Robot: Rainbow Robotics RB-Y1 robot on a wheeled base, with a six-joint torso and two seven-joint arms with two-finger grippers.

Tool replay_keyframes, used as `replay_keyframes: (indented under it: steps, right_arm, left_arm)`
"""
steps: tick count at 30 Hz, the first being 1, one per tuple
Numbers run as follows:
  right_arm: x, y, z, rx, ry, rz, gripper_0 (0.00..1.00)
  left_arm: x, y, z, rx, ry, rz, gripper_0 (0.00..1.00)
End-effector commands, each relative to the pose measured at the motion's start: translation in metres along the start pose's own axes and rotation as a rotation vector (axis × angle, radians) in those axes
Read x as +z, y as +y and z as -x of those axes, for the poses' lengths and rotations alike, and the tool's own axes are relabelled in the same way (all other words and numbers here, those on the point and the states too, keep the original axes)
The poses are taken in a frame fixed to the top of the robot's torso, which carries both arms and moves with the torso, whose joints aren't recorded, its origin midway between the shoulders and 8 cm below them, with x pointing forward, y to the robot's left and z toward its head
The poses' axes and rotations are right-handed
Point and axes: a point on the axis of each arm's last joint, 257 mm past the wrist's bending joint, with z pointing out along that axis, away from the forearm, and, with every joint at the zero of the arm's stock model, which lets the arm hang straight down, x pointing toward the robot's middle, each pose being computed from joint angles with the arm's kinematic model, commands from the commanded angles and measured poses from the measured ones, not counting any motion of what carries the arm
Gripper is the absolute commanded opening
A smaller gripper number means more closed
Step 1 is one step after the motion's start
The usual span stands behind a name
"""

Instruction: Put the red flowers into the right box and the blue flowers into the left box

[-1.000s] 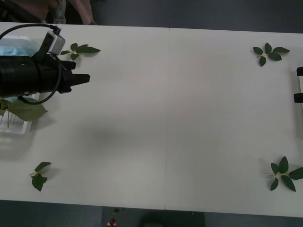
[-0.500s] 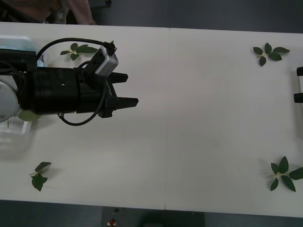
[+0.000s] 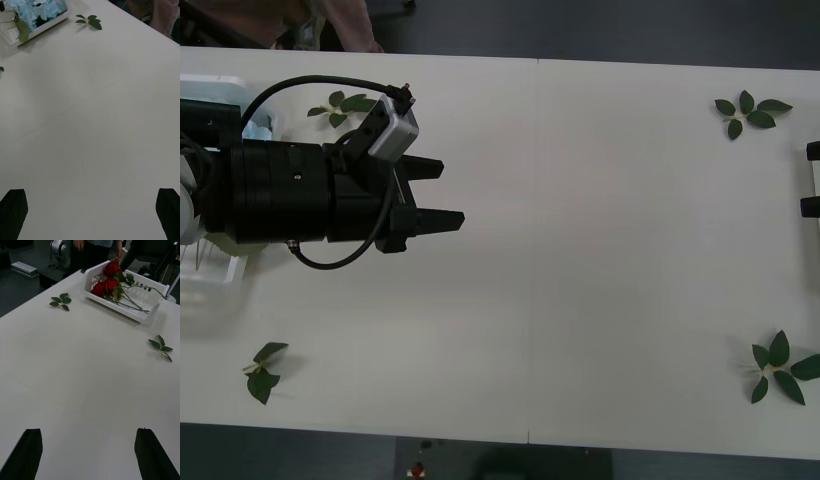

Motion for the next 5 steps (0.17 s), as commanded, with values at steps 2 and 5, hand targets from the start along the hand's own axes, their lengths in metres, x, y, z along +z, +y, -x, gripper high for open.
replay_keyframes:
  steps: [2,5]
  right_arm:
    - [-0.014,-0.0045,0.0113,-0.064,0.019,-0.02,1.0]
    - [-0.014,-0.0045,0.0113,-0.064,0.019,-0.02,1.0]
  left_arm:
    - [-0.0032,-0.0013,0.0054,-0.026,0.002,-0.002,0.71]
    - [-0.0032,-0.0013,0.0054,-0.026,0.002,-0.002,0.71]
